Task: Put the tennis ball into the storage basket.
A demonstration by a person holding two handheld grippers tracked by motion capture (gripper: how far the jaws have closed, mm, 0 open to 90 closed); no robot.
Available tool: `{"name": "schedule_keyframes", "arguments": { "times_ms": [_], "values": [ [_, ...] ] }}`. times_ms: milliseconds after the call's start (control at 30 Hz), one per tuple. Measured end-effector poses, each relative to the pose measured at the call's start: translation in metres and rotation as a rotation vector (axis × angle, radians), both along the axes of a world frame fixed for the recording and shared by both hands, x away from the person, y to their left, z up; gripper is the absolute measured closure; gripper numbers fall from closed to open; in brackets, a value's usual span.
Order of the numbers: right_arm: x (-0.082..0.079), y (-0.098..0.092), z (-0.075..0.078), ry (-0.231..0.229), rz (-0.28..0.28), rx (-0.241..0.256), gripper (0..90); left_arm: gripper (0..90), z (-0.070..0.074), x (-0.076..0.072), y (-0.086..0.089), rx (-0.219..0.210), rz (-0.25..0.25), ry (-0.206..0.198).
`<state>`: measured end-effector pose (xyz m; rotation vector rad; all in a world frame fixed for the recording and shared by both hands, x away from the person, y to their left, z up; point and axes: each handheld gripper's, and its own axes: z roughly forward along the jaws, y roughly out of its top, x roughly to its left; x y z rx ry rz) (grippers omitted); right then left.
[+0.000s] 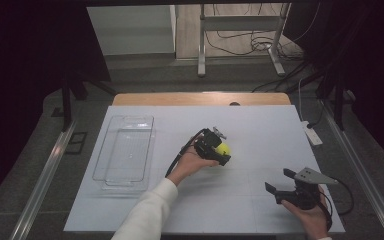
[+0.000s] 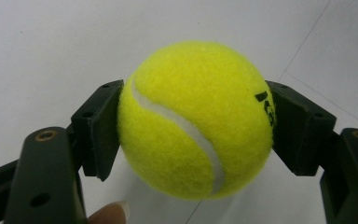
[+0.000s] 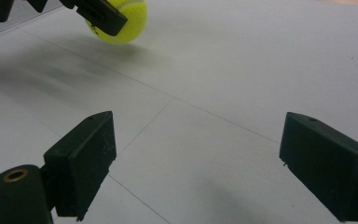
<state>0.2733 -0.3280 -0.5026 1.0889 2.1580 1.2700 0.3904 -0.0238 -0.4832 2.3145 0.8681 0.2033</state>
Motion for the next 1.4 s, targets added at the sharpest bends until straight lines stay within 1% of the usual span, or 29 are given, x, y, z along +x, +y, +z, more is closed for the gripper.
{"name": "schedule_keyframes", "arguments": {
  "times_ms": [200, 367, 600, 767, 900, 1000, 1400],
  "values": [
    [0.0, 0.0, 0.0, -0.001, 0.0, 0.0, 11.2, 27.1, 0.006, -0.003, 0.003, -0.021, -0.001, -0.018],
    [0.0, 0.0, 0.0, 0.0, -0.001, 0.001, 11.2, 27.1, 0.01, -0.005, 0.006, -0.018, -0.003, -0.027],
    [0.0, 0.0, 0.0, -0.001, -0.002, 0.001, 11.1, 27.1, 0.016, -0.008, 0.009, -0.029, -0.003, -0.045],
    [0.0, 0.0, 0.0, -0.001, -0.002, 0.002, 11.2, 27.1, 0.019, -0.009, 0.012, -0.04, 0.001, -0.052],
    [0.0, 0.0, 0.0, -0.002, -0.003, 0.003, 11.2, 27.1, 0.021, -0.01, 0.014, -0.036, 0.0, -0.059],
    [0.0, 0.001, 0.0, -0.002, -0.003, 0.003, 11.2, 27.1, 0.023, -0.012, 0.016, -0.043, 0.003, -0.062],
    [0.0, 0.0, 0.0, -0.003, -0.004, 0.003, 11.2, 27.1, 0.028, -0.013, 0.022, -0.047, 0.007, -0.076]
  ]
}}
